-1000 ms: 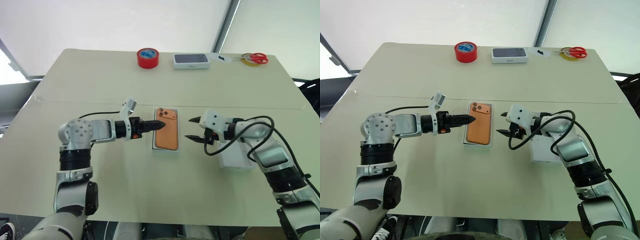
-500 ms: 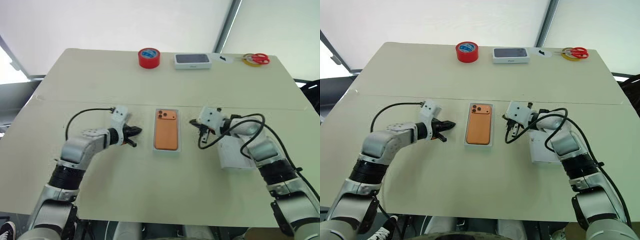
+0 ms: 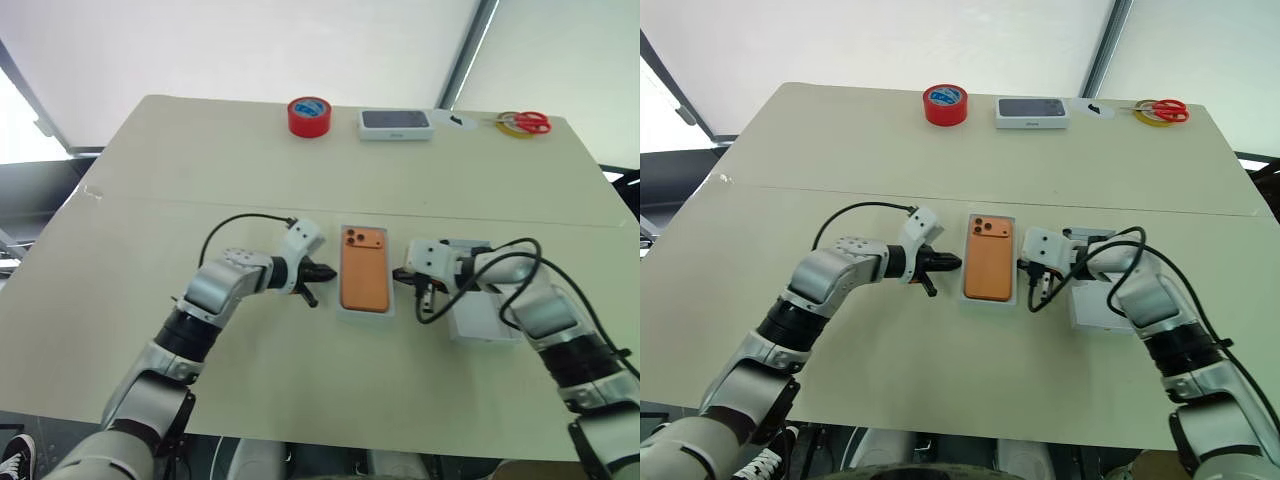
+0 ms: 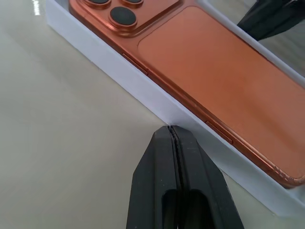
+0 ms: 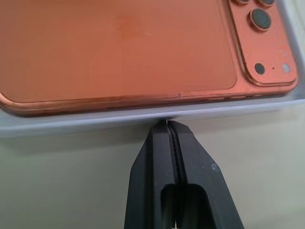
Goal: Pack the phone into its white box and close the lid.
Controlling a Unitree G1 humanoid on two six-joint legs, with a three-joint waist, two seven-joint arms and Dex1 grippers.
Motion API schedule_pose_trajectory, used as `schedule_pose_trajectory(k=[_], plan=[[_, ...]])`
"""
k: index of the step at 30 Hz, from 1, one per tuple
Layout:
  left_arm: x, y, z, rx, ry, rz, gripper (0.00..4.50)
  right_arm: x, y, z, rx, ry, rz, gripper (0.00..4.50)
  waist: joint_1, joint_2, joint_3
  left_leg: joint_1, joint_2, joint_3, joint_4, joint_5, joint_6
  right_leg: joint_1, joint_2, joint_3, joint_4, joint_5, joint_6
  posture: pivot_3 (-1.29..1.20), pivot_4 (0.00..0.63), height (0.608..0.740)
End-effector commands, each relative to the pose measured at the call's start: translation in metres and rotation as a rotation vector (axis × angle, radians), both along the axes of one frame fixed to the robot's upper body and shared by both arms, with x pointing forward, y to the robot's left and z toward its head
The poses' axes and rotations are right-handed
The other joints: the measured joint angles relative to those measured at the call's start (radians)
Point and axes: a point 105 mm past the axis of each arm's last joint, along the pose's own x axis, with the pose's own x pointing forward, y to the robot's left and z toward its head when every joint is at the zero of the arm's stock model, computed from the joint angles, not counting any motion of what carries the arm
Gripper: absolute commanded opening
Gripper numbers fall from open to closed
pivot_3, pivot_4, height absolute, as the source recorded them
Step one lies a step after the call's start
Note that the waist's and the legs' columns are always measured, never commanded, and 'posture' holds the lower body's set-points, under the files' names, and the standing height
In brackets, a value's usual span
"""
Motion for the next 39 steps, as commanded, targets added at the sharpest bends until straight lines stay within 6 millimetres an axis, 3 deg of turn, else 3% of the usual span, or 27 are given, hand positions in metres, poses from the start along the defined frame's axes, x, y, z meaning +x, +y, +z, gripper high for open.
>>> schedule_pose_trajectory(k=[1,6,14,20,26,33,39], plan=[[-0.015,-0.037,0.013,-0.046,-0.021,-0.151,0.02,-0.017,-0.005,0.012,-0.018,-0.012,0.066,0.00,-0.001,0.000,0.000,0.000,0.000,0.000,0.000,-0.001,0.001,0.000,0.000,0.000,0.000,0.000,0.000,0.00,0.150,0.740],[-0.028,-0.052,0.010,-0.042,0.009,-0.235,0.02,-0.030,-0.030,0.012,-0.076,0.002,0.034,0.00,-0.008,0.001,0.000,0.000,0.001,0.000,-0.001,0.000,0.000,0.000,0.001,0.000,-0.001,0.000,0.000,0.00,0.150,0.740],[-0.036,-0.056,0.011,-0.049,0.007,-0.321,0.02,-0.035,-0.047,0.010,-0.104,-0.012,-0.022,0.00,-0.006,0.001,0.000,0.000,0.002,0.000,0.000,0.000,-0.001,0.000,0.002,0.000,-0.001,0.000,0.000,0.00,0.150,0.740],[-0.014,-0.041,0.004,-0.007,-0.060,-0.198,0.02,-0.048,-0.049,0.008,-0.106,0.028,-0.010,0.00,-0.004,0.002,0.001,0.000,0.002,0.000,0.000,0.000,-0.001,0.000,0.002,0.000,-0.001,0.000,0.000,0.00,0.150,0.740],[-0.014,-0.040,0.002,-0.005,-0.083,-0.180,0.02,-0.044,-0.048,0.012,-0.095,0.007,-0.024,0.00,-0.006,0.002,0.001,0.000,0.002,-0.001,0.000,0.000,-0.001,0.000,0.002,0.000,-0.001,0.000,0.000,0.00,0.150,0.740],[-0.004,-0.047,0.004,-0.047,-0.091,-0.115,0.02,-0.057,-0.040,0.007,-0.071,0.087,0.018,0.00,-0.005,0.002,0.001,0.000,0.002,-0.001,0.000,0.000,0.000,0.000,0.002,0.000,-0.001,0.000,0.000,0.00,0.150,0.740],[-0.011,-0.057,0.010,-0.097,-0.089,-0.149,0.02,-0.064,-0.038,0.007,-0.057,0.139,0.017,0.00,-0.004,0.002,0.001,0.000,0.002,-0.001,0.000,0.000,0.000,0.000,0.002,0.000,0.000,0.000,0.000,0.00,0.150,0.740]])
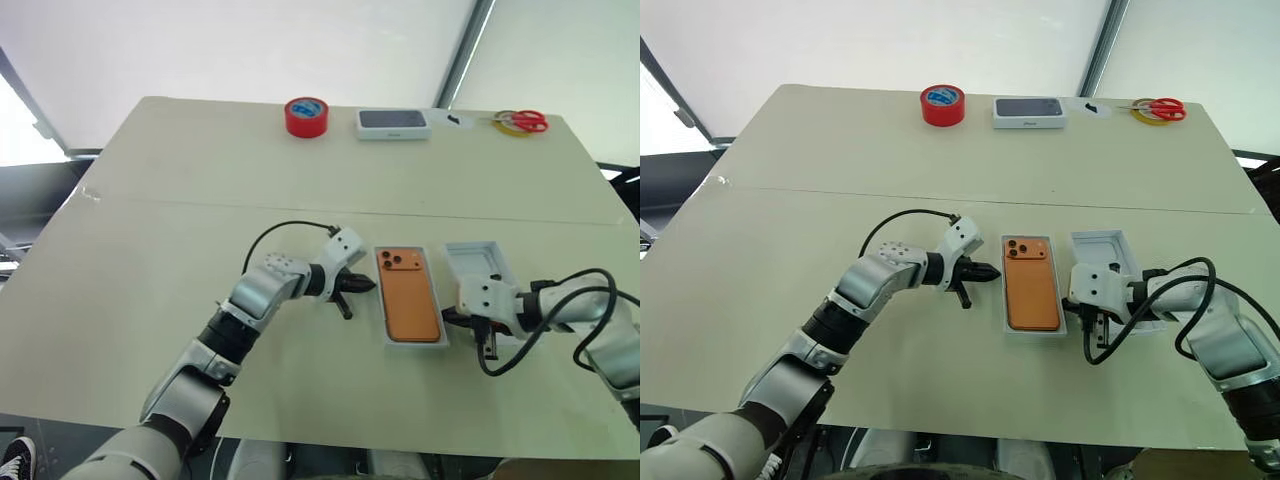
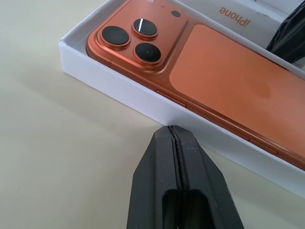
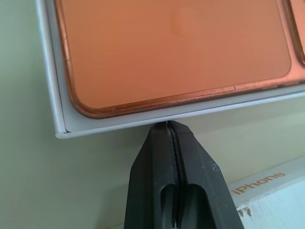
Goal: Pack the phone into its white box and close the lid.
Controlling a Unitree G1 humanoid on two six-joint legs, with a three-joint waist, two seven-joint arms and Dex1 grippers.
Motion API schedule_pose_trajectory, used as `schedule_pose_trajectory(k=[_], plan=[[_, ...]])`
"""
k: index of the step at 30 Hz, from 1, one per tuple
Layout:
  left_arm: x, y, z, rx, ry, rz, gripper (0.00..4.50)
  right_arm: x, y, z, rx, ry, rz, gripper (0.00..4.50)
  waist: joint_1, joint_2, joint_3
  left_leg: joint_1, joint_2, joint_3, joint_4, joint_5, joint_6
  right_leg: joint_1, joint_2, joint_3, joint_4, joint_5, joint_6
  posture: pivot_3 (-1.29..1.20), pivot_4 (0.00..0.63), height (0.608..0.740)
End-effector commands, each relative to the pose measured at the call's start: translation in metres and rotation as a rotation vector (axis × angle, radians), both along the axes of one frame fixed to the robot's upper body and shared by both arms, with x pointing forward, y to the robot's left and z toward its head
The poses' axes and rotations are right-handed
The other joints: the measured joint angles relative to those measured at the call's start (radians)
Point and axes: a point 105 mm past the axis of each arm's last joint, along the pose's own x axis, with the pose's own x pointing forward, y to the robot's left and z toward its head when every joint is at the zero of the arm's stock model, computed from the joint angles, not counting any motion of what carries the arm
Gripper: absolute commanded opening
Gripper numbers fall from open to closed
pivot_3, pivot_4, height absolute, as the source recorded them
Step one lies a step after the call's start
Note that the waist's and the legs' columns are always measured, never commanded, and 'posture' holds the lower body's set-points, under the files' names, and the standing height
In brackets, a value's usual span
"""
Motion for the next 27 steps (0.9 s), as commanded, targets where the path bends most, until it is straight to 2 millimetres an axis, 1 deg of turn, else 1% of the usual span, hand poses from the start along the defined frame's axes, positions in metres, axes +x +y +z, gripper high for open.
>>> schedule_pose_trajectory(k=[1,3,5,6,9,12,14,18,21,22,24,26,27], plan=[[-0.004,-0.009,0.016,-0.056,-0.037,-0.040,0.02,0.004,0.006,0.015,0.010,-0.070,0.025,0.00,0.000,0.000,0.000,0.000,0.000,0.000,0.000,0.000,0.000,0.000,0.000,0.000,0.000,0.000,0.000,0.00,0.150,0.740],[-0.005,-0.008,0.016,-0.061,-0.032,-0.043,0.02,0.014,0.003,0.017,-0.016,-0.136,0.001,0.00,-0.001,0.000,0.000,0.000,0.000,0.000,0.000,0.000,0.000,0.000,0.000,0.000,0.000,0.000,0.000,0.00,0.150,0.740],[-0.006,-0.007,0.017,-0.072,-0.017,-0.043,0.02,0.017,0.000,0.019,-0.040,-0.160,0.008,0.00,-0.001,0.000,0.000,0.000,0.000,0.000,0.000,0.000,0.000,0.000,0.000,0.000,0.000,0.000,0.000,0.00,0.150,0.740],[-0.005,-0.004,0.018,-0.065,-0.041,-0.035,0.02,0.021,-0.003,0.022,-0.039,-0.183,-0.004,0.00,-0.001,0.000,0.000,0.000,0.000,0.000,0.000,0.000,0.000,0.000,0.000,0.000,0.000,0.000,0.000,0.00,0.150,0.740],[-0.003,0.014,0.021,-0.061,-0.077,-0.002,0.02,0.028,-0.013,0.031,-0.067,-0.233,-0.017,0.00,-0.001,0.001,0.000,0.000,0.000,0.000,0.000,0.000,-0.001,0.000,0.000,0.000,0.000,0.000,0.000,0.00,0.150,0.740],[-0.003,0.031,0.023,-0.068,-0.090,0.029,0.02,0.038,-0.018,0.036,-0.088,-0.300,-0.028,0.00,-0.002,0.001,0.000,0.000,0.000,0.000,0.000,0.001,-0.001,0.000,0.000,0.000,0.000,0.000,0.000,0.00,0.150,0.740],[-0.004,0.042,0.025,-0.077,-0.116,0.044,0.02,0.049,-0.021,0.035,-0.090,-0.326,-0.068,0.00,-0.003,0.001,0.000,0.000,0.001,0.000,0.000,0.001,-0.001,0.000,0.000,0.000,0.000,0.000,0.000,0.00,0.150,0.740],[-0.002,0.059,0.034,-0.109,-0.165,0.098,0.02,0.057,-0.023,0.020,-0.173,-0.358,-0.033,0.00,0.000,0.001,0.000,0.000,0.001,0.000,0.000,0.001,-0.001,0.000,0.000,0.000,0.000,0.000,0.000,0.00,0.150,0.740],[-0.006,0.065,0.057,-0.253,-0.181,0.123,0.02,0.061,-0.031,0.018,-0.231,-0.367,-0.027,0.00,0.001,0.001,0.000,0.000,0.000,0.000,0.000,0.001,-0.001,0.000,0.000,0.000,0.000,0.000,0.000,0.00,0.150,0.740],[-0.007,0.072,0.062,-0.279,-0.211,0.134,0.02,0.060,-0.035,0.020,-0.232,-0.357,-0.030,0.00,0.001,0.001,0.000,0.000,0.000,0.000,0.000,0.001,-0.001,0.001,0.000,0.000,0.000,0.000,0.000,0.00,0.150,0.740],[-0.008,0.085,0.064,-0.297,-0.230,0.160,0.02,0.057,-0.039,0.023,-0.240,-0.342,-0.024,0.00,0.001,0.001,0.000,0.000,0.000,0.000,0.001,0.001,-0.001,0.001,0.000,0.000,0.000,0.000,0.000,0.00,0.150,0.740],[-0.007,0.103,0.061,-0.299,-0.204,0.201,0.02,0.053,-0.045,0.025,-0.243,-0.319,-0.018,0.00,-0.002,0.002,-0.001,0.001,0.000,0.000,0.000,0.001,-0.001,0.001,0.000,0.000,0.000,0.000,0.000,0.00,0.150,0.740],[-0.008,0.108,0.060,-0.293,-0.194,0.211,0.02,0.051,-0.047,0.026,-0.250,-0.316,-0.014,0.00,-0.003,0.002,0.000,0.001,0.000,0.000,0.000,0.001,-0.001,0.001,0.000,0.000,0.000,0.000,0.000,0.00,0.150,0.740]])
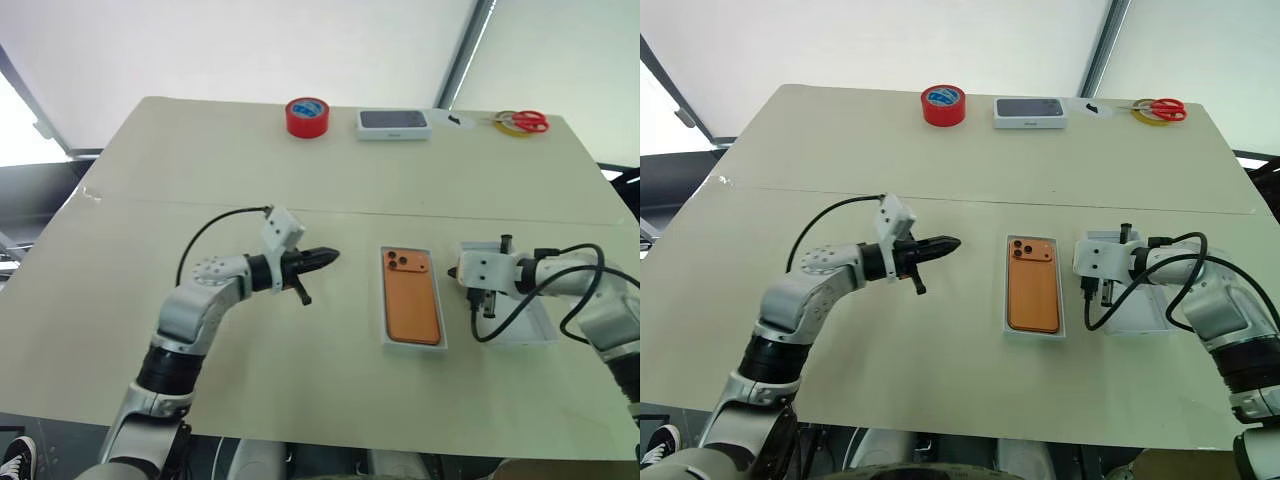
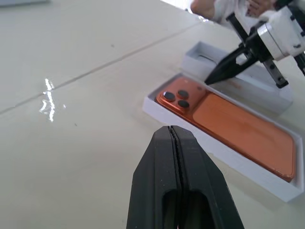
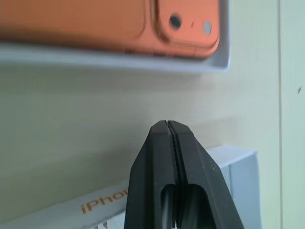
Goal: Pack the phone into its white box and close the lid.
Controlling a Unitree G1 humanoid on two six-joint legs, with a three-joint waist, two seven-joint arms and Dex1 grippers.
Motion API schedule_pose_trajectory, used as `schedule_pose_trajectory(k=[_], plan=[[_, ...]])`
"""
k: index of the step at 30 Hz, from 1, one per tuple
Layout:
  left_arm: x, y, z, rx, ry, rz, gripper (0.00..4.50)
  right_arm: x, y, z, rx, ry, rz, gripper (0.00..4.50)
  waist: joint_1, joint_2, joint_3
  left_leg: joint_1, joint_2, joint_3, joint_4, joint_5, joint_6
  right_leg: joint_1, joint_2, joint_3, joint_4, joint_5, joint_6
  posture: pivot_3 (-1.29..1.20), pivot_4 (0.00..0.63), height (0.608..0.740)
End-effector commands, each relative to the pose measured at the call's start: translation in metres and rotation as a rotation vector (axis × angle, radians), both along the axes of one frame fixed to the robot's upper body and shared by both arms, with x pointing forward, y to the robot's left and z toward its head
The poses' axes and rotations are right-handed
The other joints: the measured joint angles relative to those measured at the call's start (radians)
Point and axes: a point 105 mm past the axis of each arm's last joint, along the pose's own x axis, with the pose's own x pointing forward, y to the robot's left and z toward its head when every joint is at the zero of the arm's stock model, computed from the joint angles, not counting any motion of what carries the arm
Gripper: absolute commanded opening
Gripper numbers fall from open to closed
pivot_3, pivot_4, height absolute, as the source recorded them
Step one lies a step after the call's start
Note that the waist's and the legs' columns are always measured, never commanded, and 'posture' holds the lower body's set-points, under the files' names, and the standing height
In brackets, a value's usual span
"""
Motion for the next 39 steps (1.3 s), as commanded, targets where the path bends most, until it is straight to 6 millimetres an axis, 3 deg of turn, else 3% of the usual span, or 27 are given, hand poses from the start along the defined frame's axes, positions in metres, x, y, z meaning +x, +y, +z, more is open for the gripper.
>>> schedule_pose_trajectory(k=[1,3,7,9,15,20,24,31,39], plan=[[-0.001,0.027,0.006,-0.021,0.017,0.040,0.26,-0.006,-0.016,0.009,-0.012,0.024,-0.025,0.25,-0.002,0.000,0.000,0.000,0.000,0.000,0.000,0.000,0.000,0.000,0.000,0.000,0.000,0.000,0.000,0.00,0.150,0.740],[-0.008,0.034,0.006,-0.051,0.078,0.012,0.91,-0.011,-0.021,0.008,-0.022,0.043,-0.030,0.91,-0.001,0.000,0.000,0.000,0.000,0.000,0.000,0.000,0.000,0.000,0.000,0.000,0.000,0.000,0.000,0.00,0.150,0.740],[-0.020,0.048,0.019,-0.047,-0.019,-0.019,2.98,-0.012,-0.011,0.020,0.120,0.036,-0.065,2.91,0.000,0.000,0.000,0.000,0.000,0.000,0.000,0.000,0.000,0.000,0.000,0.000,0.000,0.000,0.000,0.00,0.150,0.740],[-0.025,0.055,0.022,-0.019,-0.107,-0.025,3.97,-0.009,-0.009,0.033,0.193,0.006,-0.109,2.92,-0.002,0.000,0.000,0.000,0.001,0.000,0.000,0.000,0.000,0.000,0.000,0.000,0.000,0.000,0.000,0.00,0.150,0.740],[-0.031,0.081,0.024,0.042,-0.277,-0.016,3.97,-0.015,-0.021,0.053,0.265,0.007,-0.281,2.92,0.000,0.002,0.000,0.000,0.001,0.000,-0.001,0.000,0.000,0.000,-0.001,0.000,0.000,0.000,0.000,0.00,0.150,0.740],[-0.033,0.094,0.027,0.077,-0.385,-0.043,3.97,-0.034,-0.028,0.041,0.337,0.122,-0.488,2.92,-0.001,0.003,0.000,0.000,0.001,0.000,-0.002,-0.002,0.003,0.000,-0.002,0.000,-0.001,0.000,-0.001,0.00,0.150,0.740],[-0.041,0.098,0.017,0.129,-0.394,-0.118,3.97,-0.043,-0.027,0.032,0.416,0.180,-0.666,2.92,-0.007,0.004,0.000,0.000,0.001,0.000,-0.003,-0.003,0.004,-0.002,-0.003,0.000,-0.001,0.000,-0.001,0.00,0.150,0.740],[-0.051,0.089,0.011,0.123,-0.409,-0.194,3.97,-0.054,-0.018,0.023,0.452,0.289,-0.821,2.92,-0.013,0.005,0.000,-0.001,0.000,0.000,-0.005,-0.003,0.004,-0.003,-0.003,0.000,-0.001,0.000,-0.001,0.00,0.150,0.740],[-0.053,0.073,0.009,0.083,-0.414,-0.204,3.97,-0.046,-0.004,0.026,0.579,0.450,-0.955,2.92,-0.026,0.005,0.000,-0.001,0.000,0.000,-0.008,-0.004,0.005,-0.005,-0.004,0.000,-0.001,0.000,-0.001,0.00,0.150,0.740]])
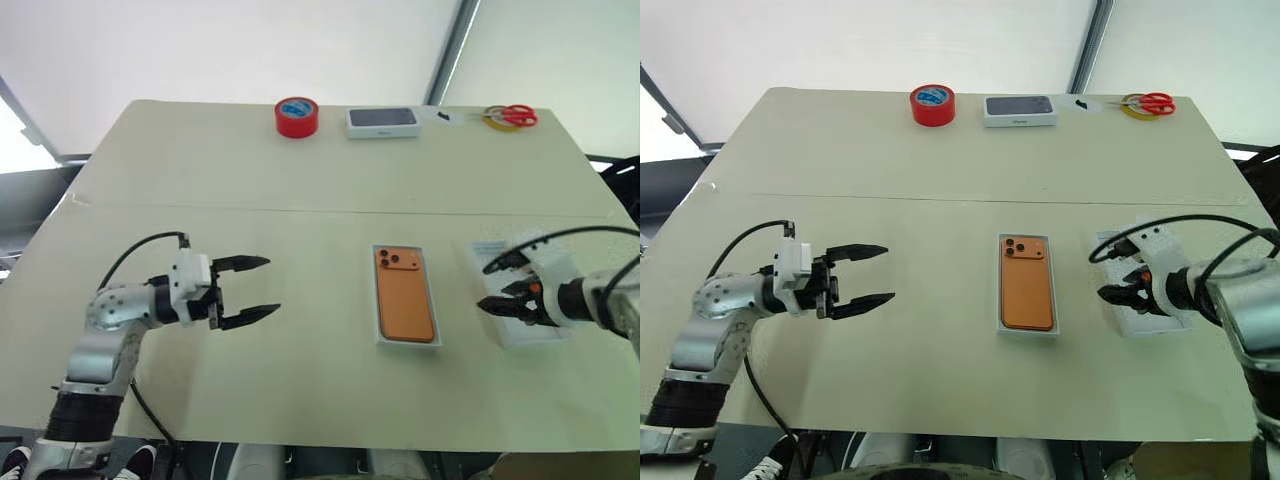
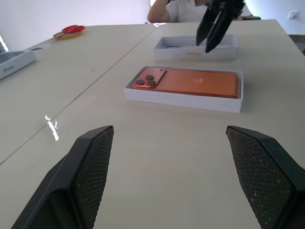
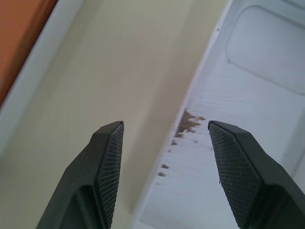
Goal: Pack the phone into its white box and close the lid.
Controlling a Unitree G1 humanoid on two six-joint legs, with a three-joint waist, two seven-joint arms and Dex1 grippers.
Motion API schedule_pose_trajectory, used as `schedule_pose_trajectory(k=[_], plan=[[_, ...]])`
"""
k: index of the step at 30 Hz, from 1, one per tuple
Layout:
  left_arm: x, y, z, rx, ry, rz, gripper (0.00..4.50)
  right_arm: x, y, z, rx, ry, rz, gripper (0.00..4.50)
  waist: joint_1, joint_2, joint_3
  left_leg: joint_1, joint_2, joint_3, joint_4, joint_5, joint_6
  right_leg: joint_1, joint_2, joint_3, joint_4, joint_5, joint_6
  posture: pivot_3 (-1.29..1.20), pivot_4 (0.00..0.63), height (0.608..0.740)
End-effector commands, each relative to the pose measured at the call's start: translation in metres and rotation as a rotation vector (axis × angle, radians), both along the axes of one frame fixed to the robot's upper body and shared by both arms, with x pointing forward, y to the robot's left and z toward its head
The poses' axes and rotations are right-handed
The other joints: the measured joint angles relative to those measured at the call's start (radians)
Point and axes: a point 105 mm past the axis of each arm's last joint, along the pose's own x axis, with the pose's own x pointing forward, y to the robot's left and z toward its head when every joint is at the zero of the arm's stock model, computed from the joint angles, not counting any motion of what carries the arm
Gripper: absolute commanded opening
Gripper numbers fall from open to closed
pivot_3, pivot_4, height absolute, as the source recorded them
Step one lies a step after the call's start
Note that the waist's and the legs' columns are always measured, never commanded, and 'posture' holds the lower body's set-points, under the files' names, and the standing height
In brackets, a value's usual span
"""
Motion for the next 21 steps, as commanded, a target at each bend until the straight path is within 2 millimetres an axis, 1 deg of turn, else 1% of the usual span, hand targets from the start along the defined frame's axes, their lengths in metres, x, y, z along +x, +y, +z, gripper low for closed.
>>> schedule_pose_trajectory(k=[1,5,7,11,15,16,17,19,21], plan=[[-0.002,-0.004,0.011,-0.018,-0.047,0.005,3.97,0.004,0.003,0.002,0.038,0.021,-0.024,2.92,0.000,0.000,0.000,0.000,0.000,0.000,0.000,0.000,0.000,0.000,0.000,0.000,0.000,0.000,0.000,0.00,0.150,0.740],[-0.005,-0.006,0.009,-0.028,-0.041,0.019,3.97,0.009,0.011,0.000,0.034,0.024,-0.013,2.92,0.000,0.000,0.000,-0.001,0.000,0.001,-0.001,0.000,0.000,-0.001,0.000,0.000,0.000,0.000,0.000,0.00,0.150,0.740],[-0.007,-0.006,0.009,-0.032,-0.038,0.027,3.97,0.009,0.009,-0.002,-0.003,0.027,-0.021,2.92,0.000,0.000,0.000,-0.001,0.000,0.001,-0.001,0.000,0.000,-0.001,0.000,0.000,0.000,0.000,0.000,0.00,0.150,0.740],[-0.010,-0.006,0.009,-0.035,-0.035,0.044,3.97,0.014,0.005,-0.005,-0.020,0.031,-0.060,2.92,0.001,0.000,0.000,-0.001,0.000,0.001,0.000,0.000,0.000,-0.001,0.000,0.000,0.000,0.000,0.000,0.00,0.150,0.740],[-0.011,-0.007,0.009,-0.031,-0.037,0.057,3.97,0.013,0.009,-0.015,-0.016,0.048,-0.061,2.92,0.000,0.000,0.000,-0.001,0.000,0.001,-0.001,0.000,0.000,-0.001,0.000,0.000,0.000,0.000,0.000,0.00,0.150,0.740],[-0.011,-0.007,0.009,-0.037,-0.033,0.064,4.04,0.012,0.011,-0.021,-0.017,0.059,-0.061,2.41,0.000,0.000,0.000,-0.001,0.000,0.001,-0.001,0.000,0.000,-0.001,0.000,0.000,0.000,0.000,0.000,0.00,0.150,0.740],[-0.011,-0.008,0.009,-0.039,-0.032,0.069,4.04,0.011,0.013,-0.025,-0.017,0.066,-0.064,2.09,0.000,-0.001,-0.001,-0.001,0.000,0.001,-0.001,0.000,0.000,-0.001,0.000,0.000,0.000,0.000,0.000,0.00,0.150,0.740],[-0.012,-0.011,0.008,-0.042,-0.032,0.071,4.04,0.010,0.014,-0.030,-0.020,0.067,-0.074,1.03,0.000,-0.002,-0.001,-0.001,0.000,0.001,-0.001,0.000,0.000,-0.001,0.000,0.000,0.000,0.000,0.000,0.00,0.150,0.740],[-0.013,-0.012,0.008,-0.042,-0.028,0.072,4.04,0.012,0.013,-0.031,-0.030,0.059,-0.093,0.05,-0.003,-0.003,-0.002,-0.001,0.000,0.001,-0.001,0.000,0.000,-0.001,0.000,0.000,0.000,0.000,0.000,0.00,0.150,0.740]])
